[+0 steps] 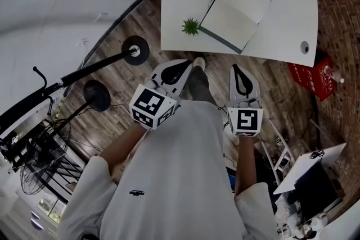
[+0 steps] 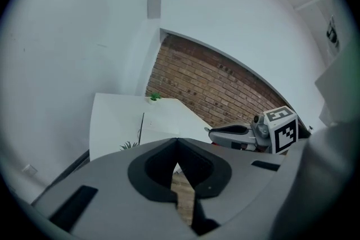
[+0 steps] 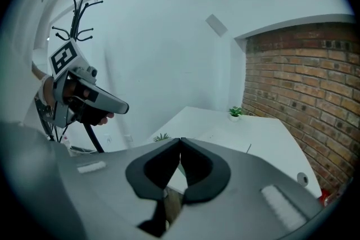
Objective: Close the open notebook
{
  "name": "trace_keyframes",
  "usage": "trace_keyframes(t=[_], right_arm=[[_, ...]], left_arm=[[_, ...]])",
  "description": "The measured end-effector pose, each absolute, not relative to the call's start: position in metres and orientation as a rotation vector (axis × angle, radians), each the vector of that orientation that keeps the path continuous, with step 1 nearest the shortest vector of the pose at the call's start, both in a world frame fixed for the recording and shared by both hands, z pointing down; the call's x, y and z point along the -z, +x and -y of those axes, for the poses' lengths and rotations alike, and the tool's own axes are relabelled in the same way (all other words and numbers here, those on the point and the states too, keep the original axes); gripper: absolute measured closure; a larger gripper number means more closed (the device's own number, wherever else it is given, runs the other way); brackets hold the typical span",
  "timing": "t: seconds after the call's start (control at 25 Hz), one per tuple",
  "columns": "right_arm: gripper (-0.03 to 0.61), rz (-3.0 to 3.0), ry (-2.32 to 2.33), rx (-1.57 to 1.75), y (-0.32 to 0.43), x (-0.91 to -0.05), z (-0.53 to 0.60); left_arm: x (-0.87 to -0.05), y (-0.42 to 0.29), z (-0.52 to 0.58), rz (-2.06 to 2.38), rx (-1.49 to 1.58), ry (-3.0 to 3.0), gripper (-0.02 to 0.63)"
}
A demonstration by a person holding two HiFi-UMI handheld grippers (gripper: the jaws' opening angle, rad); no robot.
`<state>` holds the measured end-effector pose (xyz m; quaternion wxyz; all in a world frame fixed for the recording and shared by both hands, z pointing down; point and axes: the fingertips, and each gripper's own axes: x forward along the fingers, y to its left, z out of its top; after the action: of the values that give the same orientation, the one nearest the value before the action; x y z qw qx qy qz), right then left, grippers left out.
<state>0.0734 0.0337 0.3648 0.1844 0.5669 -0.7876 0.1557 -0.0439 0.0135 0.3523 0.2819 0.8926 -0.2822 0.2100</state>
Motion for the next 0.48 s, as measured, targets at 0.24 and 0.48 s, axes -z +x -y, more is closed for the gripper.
trace_keyframes(t=[0.24, 0.48], right_arm=[[0.509, 2.162, 1.482, -0.419, 0.095, -0.403, -0.031], [0.503, 2.123, 1.297, -0.374, 0.111, -0.448, -0.032]], left_arm=[[-0.38, -0.018, -0.003, 0.711, -0.62, 2.37, 0.604], [-0.408, 0.001, 0.001, 0.674, -0.671, 2.348, 0.604]])
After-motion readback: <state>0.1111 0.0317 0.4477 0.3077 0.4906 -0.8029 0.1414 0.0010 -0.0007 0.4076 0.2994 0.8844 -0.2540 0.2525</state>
